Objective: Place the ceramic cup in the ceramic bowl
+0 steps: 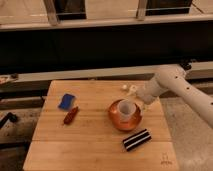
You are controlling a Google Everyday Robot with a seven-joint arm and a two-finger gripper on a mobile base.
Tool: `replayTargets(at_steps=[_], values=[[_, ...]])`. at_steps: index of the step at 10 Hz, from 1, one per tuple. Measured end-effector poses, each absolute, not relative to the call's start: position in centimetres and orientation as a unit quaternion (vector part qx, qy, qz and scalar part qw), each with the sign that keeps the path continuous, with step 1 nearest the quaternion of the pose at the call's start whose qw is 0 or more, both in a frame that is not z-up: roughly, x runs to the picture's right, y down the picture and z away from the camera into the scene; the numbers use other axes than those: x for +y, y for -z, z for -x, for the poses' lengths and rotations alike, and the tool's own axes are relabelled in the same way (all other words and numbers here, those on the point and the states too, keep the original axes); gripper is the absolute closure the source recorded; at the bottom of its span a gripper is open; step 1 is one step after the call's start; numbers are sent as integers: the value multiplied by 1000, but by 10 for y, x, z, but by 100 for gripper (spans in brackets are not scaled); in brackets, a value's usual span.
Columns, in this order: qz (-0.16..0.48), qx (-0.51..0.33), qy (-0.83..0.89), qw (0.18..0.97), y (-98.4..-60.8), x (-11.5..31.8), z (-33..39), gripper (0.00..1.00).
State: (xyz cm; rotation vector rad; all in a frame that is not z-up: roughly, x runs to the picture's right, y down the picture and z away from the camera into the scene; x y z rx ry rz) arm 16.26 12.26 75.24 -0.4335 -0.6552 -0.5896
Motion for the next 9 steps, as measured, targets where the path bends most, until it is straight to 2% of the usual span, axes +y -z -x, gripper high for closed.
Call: replayTargets(at_steps=[9], values=[[203, -318, 278, 883, -755, 120, -165, 20]])
